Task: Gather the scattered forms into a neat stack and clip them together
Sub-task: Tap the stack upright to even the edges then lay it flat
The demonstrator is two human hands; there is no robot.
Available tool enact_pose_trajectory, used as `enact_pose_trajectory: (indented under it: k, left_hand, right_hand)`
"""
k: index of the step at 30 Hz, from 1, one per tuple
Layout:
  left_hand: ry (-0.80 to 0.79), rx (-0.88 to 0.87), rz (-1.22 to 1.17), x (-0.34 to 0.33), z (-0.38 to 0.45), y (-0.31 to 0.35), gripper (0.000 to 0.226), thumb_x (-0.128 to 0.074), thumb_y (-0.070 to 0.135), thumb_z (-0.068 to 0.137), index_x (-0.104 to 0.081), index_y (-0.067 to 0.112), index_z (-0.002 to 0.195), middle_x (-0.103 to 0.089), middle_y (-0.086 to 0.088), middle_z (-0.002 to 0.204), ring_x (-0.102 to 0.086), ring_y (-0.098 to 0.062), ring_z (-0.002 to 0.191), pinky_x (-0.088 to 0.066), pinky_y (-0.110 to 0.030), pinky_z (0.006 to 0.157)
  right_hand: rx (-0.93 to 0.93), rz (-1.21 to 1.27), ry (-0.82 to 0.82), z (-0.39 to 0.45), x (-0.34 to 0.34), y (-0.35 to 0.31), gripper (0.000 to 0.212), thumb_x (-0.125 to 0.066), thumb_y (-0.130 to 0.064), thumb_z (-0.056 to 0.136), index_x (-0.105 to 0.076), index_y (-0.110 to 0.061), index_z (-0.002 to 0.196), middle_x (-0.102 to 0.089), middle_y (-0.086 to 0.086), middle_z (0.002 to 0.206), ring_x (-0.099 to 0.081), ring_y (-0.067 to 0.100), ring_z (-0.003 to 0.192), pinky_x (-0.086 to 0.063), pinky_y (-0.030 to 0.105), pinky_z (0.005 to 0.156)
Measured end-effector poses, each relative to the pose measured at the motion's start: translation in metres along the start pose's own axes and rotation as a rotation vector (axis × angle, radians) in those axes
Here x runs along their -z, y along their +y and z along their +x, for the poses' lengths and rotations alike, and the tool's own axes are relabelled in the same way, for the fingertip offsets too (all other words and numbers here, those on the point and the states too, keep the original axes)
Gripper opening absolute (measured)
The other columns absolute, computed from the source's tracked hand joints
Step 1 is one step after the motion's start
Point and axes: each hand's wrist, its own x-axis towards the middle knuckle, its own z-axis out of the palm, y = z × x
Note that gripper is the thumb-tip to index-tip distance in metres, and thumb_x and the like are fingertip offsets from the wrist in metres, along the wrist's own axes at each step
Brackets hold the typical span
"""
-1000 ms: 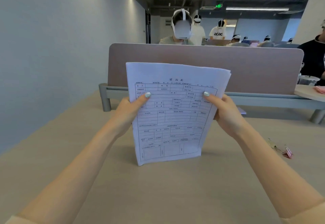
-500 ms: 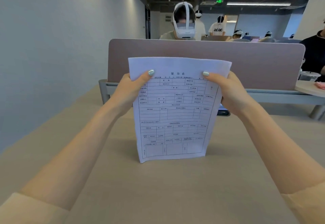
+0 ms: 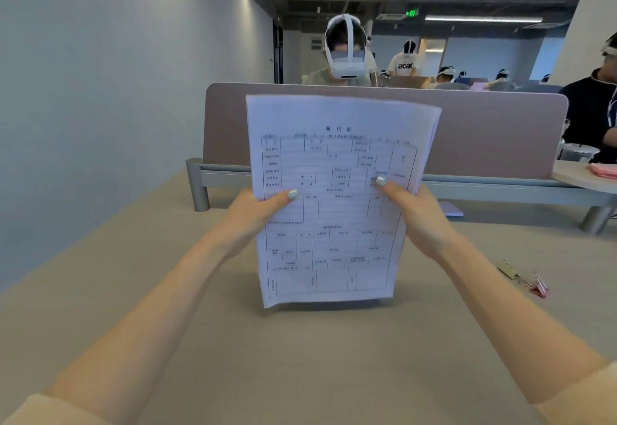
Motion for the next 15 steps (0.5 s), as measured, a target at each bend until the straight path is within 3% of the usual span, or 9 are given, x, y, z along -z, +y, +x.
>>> enact_pose_trajectory:
  k: [5,8,12,15]
  left_hand:
    - [-0.050,-0.060,-0.028,0.005,0.005,0.015,0.026,-0.070,0.035,0.074,-0.068,0.031,0.100,-0.071,0.005,0.113,-0.068,-0.013,0.101,-0.054,-0.034,0.087]
    - [-0.024,0.030,-0.003,0.001,-0.003,-0.010,0.028,-0.070,0.035,0.072,-0.068,0.031,0.099,-0.071,0.006,0.110,-0.068,-0.014,0.100,-0.053,-0.040,0.091]
    - [-0.055,0.097,0.008,-0.006,-0.015,-0.027,0.047,-0.066,0.040,0.070,-0.066,0.019,0.112,-0.070,-0.001,0.114,-0.066,-0.017,0.105,-0.052,-0.039,0.093]
    - [-0.052,0.107,-0.015,-0.008,-0.019,-0.025,0.029,-0.063,0.031,0.080,-0.067,0.021,0.107,-0.071,0.000,0.111,-0.068,-0.016,0.101,-0.054,-0.037,0.089]
  right_hand:
    - [0.059,0.013,-0.079,0.004,0.006,-0.021,0.017,-0.056,-0.019,0.088,-0.064,-0.025,0.101,-0.070,-0.005,0.107,-0.069,0.012,0.095,-0.058,0.031,0.079]
    - [-0.036,-0.049,-0.059,-0.002,0.008,0.002,0.019,-0.060,-0.021,0.086,-0.065,-0.024,0.103,-0.070,-0.004,0.108,-0.069,0.013,0.097,-0.054,0.038,0.088]
    - [-0.084,-0.090,-0.054,-0.006,0.007,0.017,0.020,-0.060,-0.025,0.086,-0.065,-0.024,0.106,-0.070,-0.001,0.113,-0.066,0.017,0.104,-0.050,0.042,0.095]
    - [-0.119,-0.053,-0.030,-0.006,0.007,0.011,0.016,-0.058,-0.025,0.088,-0.065,-0.025,0.102,-0.070,-0.004,0.109,-0.066,0.016,0.102,-0.051,0.038,0.093]
